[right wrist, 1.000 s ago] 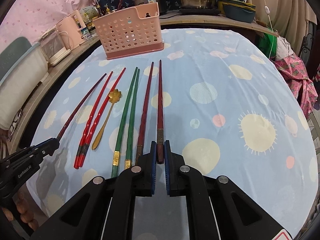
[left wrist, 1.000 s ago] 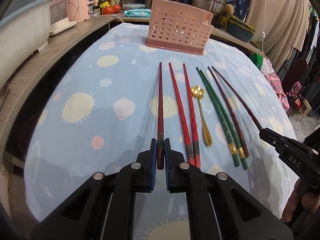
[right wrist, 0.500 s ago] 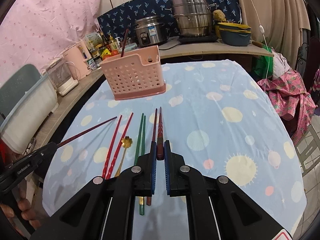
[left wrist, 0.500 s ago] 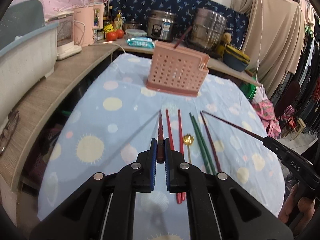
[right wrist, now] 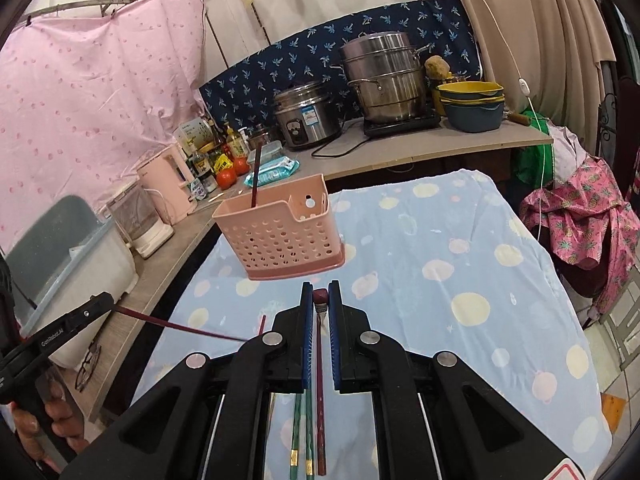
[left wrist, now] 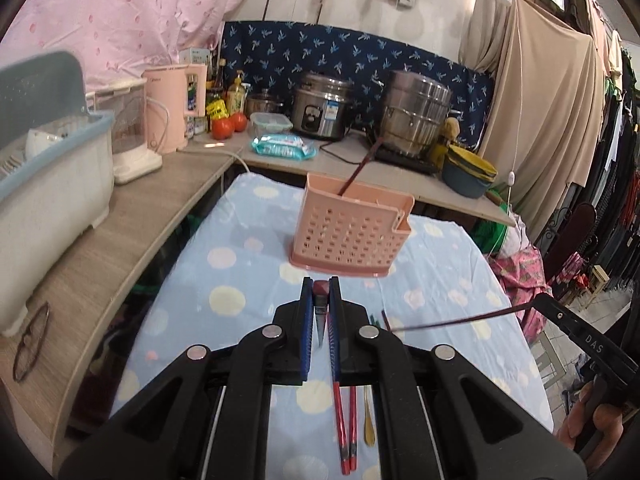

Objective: Organize utensils
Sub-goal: 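Lift both dark red chopsticks and insert them into the pink basket, opening both tools, then withdraw both tools from the basket back over the remaining utensils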

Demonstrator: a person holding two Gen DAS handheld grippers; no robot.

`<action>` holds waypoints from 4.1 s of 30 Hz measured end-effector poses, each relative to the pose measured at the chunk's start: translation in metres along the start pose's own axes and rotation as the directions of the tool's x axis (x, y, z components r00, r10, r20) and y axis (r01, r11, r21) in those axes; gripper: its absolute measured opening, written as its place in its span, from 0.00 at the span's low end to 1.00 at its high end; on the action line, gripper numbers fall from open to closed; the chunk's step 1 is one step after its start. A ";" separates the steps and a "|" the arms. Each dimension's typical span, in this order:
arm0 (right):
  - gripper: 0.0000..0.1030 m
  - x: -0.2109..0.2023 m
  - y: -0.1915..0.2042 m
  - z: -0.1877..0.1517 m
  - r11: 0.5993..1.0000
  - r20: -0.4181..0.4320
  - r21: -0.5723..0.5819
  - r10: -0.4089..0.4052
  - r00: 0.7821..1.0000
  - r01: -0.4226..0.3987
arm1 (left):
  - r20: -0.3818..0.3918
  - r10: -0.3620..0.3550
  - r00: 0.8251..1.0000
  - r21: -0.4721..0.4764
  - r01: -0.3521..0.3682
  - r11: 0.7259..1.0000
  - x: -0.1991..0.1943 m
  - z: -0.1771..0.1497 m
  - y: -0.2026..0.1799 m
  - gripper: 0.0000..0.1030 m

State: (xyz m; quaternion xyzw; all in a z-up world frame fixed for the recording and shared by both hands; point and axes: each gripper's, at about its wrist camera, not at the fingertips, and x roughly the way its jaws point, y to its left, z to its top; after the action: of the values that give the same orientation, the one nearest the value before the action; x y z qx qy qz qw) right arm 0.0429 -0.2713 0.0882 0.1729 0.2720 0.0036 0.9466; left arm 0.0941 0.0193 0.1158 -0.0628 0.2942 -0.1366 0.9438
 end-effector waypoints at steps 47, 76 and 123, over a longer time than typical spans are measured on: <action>0.07 0.174 0.038 0.148 0.994 0.075 0.041 0.095 0.993 -0.098 | 0.156 0.011 0.988 0.024 -0.015 1.000 0.147 0.156 -0.001 0.07; 0.42 0.085 0.026 0.032 0.999 -0.017 -0.029 0.015 1.000 -0.016 | -0.001 0.079 0.997 0.001 -0.079 0.997 0.088 0.033 0.012 0.43; 0.18 0.058 0.016 -0.170 0.981 -0.350 -0.186 -0.119 0.929 0.056 | -0.367 0.066 0.928 0.024 -0.062 0.998 0.060 -0.166 0.009 0.43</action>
State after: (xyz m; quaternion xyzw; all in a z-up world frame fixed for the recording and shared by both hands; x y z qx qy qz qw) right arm 0.0057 -0.1954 -0.0707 0.0741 0.4464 0.0164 0.8916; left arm 0.0480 0.0039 -0.0546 -0.0210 0.4665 -0.1168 0.8765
